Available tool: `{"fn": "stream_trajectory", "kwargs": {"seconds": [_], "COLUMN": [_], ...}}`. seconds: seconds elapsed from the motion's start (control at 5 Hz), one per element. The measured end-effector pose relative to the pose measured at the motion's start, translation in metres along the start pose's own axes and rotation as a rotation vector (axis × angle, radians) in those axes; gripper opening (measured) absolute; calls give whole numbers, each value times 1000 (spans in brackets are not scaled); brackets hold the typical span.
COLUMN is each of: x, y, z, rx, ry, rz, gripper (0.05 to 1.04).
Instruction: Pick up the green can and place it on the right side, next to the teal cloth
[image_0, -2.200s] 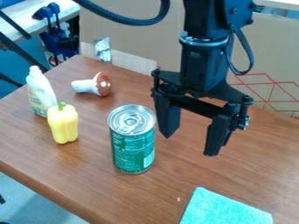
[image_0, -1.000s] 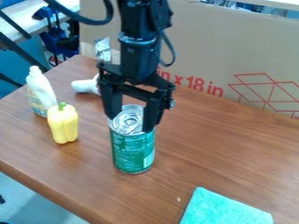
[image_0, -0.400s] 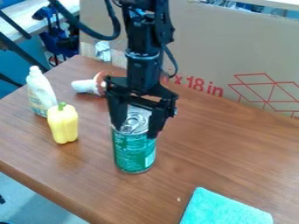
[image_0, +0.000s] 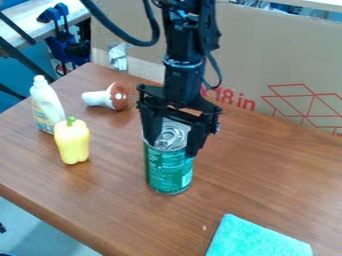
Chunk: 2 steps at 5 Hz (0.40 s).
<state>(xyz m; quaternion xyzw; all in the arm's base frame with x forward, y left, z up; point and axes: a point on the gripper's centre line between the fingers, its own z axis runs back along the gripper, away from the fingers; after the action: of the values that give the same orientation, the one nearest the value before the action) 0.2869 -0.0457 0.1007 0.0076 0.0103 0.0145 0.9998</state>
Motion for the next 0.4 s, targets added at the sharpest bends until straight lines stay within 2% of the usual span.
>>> {"fn": "stream_trajectory", "kwargs": {"seconds": [0.2,0.4], "x": [0,5], "y": [-1,-18], "z": [-1,-5], "rx": [6,-26], "ry": [-8,-34], "rz": [20,-3], "gripper": [1001,1001]}}
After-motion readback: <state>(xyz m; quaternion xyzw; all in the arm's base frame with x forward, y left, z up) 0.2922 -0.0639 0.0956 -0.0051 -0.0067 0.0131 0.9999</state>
